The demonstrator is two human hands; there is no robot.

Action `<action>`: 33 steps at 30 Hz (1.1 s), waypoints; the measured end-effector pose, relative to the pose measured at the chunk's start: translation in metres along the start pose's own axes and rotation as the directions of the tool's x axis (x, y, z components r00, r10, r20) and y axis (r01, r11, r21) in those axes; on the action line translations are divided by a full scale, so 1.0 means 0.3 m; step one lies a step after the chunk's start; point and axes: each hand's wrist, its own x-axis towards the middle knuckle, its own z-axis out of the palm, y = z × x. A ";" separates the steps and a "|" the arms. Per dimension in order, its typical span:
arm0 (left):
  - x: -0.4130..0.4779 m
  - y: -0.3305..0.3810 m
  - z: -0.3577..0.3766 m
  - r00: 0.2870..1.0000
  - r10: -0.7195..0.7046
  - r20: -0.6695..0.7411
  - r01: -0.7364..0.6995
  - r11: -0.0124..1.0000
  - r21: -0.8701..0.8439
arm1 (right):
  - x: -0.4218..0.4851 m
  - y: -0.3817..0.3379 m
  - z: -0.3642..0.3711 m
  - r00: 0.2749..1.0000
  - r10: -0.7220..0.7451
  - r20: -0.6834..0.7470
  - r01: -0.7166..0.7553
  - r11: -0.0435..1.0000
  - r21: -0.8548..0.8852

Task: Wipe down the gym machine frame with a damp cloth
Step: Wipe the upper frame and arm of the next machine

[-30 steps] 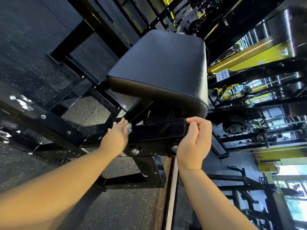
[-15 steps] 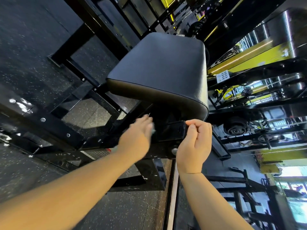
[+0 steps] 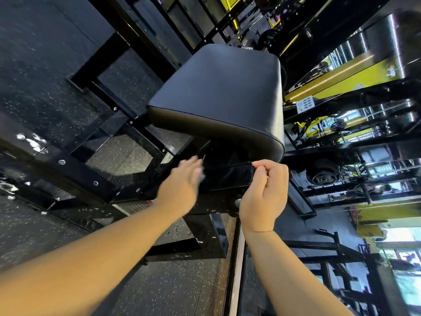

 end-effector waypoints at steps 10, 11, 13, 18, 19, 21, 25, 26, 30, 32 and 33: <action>-0.001 -0.273 -0.053 0.912 -0.406 0.063 0.404 0.914 0.034 | -0.062 0.040 -0.001 0.978 -0.203 0.046 0.208 0.962 -0.176; -0.001 -0.242 -0.046 0.916 -0.400 0.033 0.400 0.916 0.011 | -0.060 0.032 0.001 0.981 -0.194 0.031 0.196 0.965 -0.172; -0.016 -0.117 -0.014 0.964 -0.266 -0.025 0.265 0.963 -0.047 | -0.056 0.020 -0.002 0.986 -0.167 0.025 0.169 0.978 -0.121; -0.094 0.177 0.053 0.971 0.227 -0.074 -0.232 0.971 -0.062 | -0.036 -0.004 -0.042 0.998 0.057 0.014 -0.058 0.971 0.231; -0.086 0.149 0.048 0.974 0.214 -0.078 -0.219 0.973 -0.069 | -0.041 -0.008 -0.046 0.991 0.131 0.018 -0.131 0.953 0.272; -0.059 0.050 0.028 0.995 0.043 -0.094 -0.052 0.994 -0.094 | -0.074 -0.027 -0.046 0.964 0.262 0.043 -0.262 0.907 0.329; -0.029 0.031 0.010 0.984 -0.179 -0.006 0.179 0.983 0.052 | -0.178 -0.036 -0.043 0.945 0.315 0.088 -0.326 0.882 0.340; -0.034 0.093 0.026 0.997 -0.083 0.000 0.083 0.995 0.053 | -0.189 -0.030 -0.050 0.942 0.320 0.104 -0.335 0.873 0.355; -0.064 0.178 0.034 0.984 0.177 -0.032 -0.175 0.984 0.040 | -0.196 -0.018 -0.063 0.940 0.308 0.148 -0.341 0.879 0.333; -0.041 0.071 0.007 0.997 0.074 -0.015 -0.072 0.993 0.090 | -0.212 -0.010 -0.049 0.956 0.270 0.113 -0.290 0.923 0.253; -0.029 0.005 -0.007 1.000 -0.018 0.006 0.017 0.995 0.100 | -0.228 -0.012 -0.037 0.964 0.253 0.087 -0.265 0.946 0.186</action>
